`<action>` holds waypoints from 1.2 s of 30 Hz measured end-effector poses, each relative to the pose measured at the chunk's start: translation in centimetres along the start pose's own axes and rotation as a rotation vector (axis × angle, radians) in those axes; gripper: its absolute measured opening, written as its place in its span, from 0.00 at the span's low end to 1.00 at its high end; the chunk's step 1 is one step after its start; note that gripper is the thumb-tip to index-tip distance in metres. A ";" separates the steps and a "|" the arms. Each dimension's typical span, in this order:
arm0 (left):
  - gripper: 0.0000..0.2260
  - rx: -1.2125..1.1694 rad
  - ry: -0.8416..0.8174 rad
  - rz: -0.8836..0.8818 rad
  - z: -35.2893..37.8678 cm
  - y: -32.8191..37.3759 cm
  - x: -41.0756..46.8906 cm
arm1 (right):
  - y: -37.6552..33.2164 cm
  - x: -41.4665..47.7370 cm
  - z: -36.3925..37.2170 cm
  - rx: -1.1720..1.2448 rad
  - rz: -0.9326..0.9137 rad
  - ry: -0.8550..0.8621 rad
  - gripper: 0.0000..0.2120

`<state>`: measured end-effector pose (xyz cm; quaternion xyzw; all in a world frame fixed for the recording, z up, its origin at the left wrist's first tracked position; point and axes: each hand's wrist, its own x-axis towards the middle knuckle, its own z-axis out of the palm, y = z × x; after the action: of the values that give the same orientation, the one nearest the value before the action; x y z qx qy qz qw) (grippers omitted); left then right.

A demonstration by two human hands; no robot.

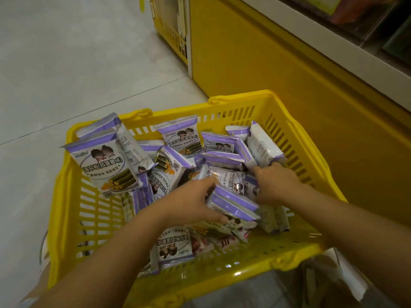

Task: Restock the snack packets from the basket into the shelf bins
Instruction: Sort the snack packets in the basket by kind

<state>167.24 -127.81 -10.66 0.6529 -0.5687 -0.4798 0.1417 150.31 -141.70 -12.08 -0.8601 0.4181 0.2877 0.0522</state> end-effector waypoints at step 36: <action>0.40 -0.003 1.216 -0.059 -5.4 0.6 3.5 | 3.9 1.3 -6.6 0.169 -0.077 0.929 0.25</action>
<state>170.76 -133.00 -9.12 0.8253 -0.3669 -0.0252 0.4286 150.99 -147.27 -6.70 -0.9054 0.3869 -0.1645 -0.0600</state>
